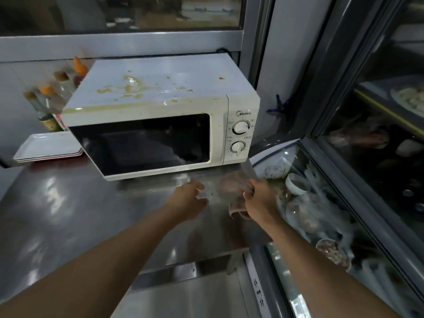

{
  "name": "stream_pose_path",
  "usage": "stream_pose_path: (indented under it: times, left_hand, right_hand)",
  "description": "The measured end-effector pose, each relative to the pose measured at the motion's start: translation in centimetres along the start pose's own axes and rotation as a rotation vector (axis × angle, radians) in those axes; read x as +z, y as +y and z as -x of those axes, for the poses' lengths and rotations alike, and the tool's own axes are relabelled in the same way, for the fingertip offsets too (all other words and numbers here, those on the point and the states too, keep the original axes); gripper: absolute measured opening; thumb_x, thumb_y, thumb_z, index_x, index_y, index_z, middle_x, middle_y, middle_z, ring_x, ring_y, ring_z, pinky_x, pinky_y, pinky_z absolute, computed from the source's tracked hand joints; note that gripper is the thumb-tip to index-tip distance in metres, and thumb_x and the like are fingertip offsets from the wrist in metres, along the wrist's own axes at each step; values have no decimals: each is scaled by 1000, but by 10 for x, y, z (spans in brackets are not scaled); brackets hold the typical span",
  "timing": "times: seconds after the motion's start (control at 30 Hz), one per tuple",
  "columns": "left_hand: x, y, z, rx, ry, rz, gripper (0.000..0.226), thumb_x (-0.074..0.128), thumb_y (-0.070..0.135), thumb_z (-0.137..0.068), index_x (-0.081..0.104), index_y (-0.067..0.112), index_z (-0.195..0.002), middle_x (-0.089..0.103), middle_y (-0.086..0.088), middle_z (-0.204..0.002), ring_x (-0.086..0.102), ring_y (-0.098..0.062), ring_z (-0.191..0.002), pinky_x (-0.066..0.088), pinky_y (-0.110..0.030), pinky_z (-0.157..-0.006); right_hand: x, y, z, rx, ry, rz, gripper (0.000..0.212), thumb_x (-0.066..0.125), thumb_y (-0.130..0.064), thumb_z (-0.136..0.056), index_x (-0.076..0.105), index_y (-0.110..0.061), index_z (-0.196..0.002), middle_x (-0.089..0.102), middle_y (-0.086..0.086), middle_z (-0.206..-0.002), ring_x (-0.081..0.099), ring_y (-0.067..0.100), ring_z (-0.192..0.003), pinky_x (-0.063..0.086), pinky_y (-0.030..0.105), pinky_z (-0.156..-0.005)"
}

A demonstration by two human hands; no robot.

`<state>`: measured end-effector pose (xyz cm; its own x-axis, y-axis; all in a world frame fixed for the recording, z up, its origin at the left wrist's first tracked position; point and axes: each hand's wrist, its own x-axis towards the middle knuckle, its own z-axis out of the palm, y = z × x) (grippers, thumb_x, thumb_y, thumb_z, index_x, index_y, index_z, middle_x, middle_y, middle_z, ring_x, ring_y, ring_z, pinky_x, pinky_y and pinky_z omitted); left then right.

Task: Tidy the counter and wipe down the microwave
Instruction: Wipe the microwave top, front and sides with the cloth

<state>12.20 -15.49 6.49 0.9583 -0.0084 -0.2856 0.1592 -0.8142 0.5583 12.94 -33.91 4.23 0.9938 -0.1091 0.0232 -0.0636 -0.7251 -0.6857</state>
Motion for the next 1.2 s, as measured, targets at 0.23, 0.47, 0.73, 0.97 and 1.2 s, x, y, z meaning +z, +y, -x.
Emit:
stream_pose_path:
  times: [0.23, 0.47, 0.73, 0.97, 1.2]
  left_hand:
    - [-64, 21, 39, 93, 40, 545, 19, 55, 31, -92, 61, 15, -100, 62, -3, -90, 55, -12, -76, 40, -21, -62]
    - [-117, 23, 64, 67, -70, 1000, 8, 53, 23, -94, 54, 25, -102, 64, 2, -84, 59, -12, -74, 42, -32, -76]
    - [-159, 25, 78, 175, -28, 939, 14, 53, 11, -92, 54, 25, -90, 63, 4, -77, 60, -9, -63, 44, -24, -56]
    - [-191, 45, 65, 332, -44, 867, 23, 47, -2, -89, 56, 19, -85, 60, 6, -60, 57, -11, -68, 48, -26, -63]
    - [-206, 77, 24, 361, 83, 685, 17, 56, -3, -86, 54, 15, -84, 59, -3, -73, 57, -13, -66, 49, -25, -59]
  right_hand:
    - [-32, -89, 27, -265, 101, -17, 25, 53, 3, -83, 67, -6, -102, 58, 10, -92, 57, 27, -90, 40, 23, -77]
    - [-41, -148, 53, -374, -12, -83, 30, 58, -3, -86, 60, -11, -115, 51, 6, -103, 52, 17, -97, 36, 15, -79]
    - [-61, -185, 62, -385, -140, -260, 48, 62, 3, -77, 59, -14, -122, 57, 11, -110, 55, 19, -104, 44, 29, -90]
    - [-76, -192, 21, -77, -226, -722, 42, 51, -16, -94, 42, -18, -135, 58, 0, -118, 54, 10, -108, 41, 14, -77]
    - [-88, -177, -44, -159, -428, -862, 23, 53, 1, -91, 61, -8, -110, 68, 10, -106, 63, 24, -103, 49, 37, -93]
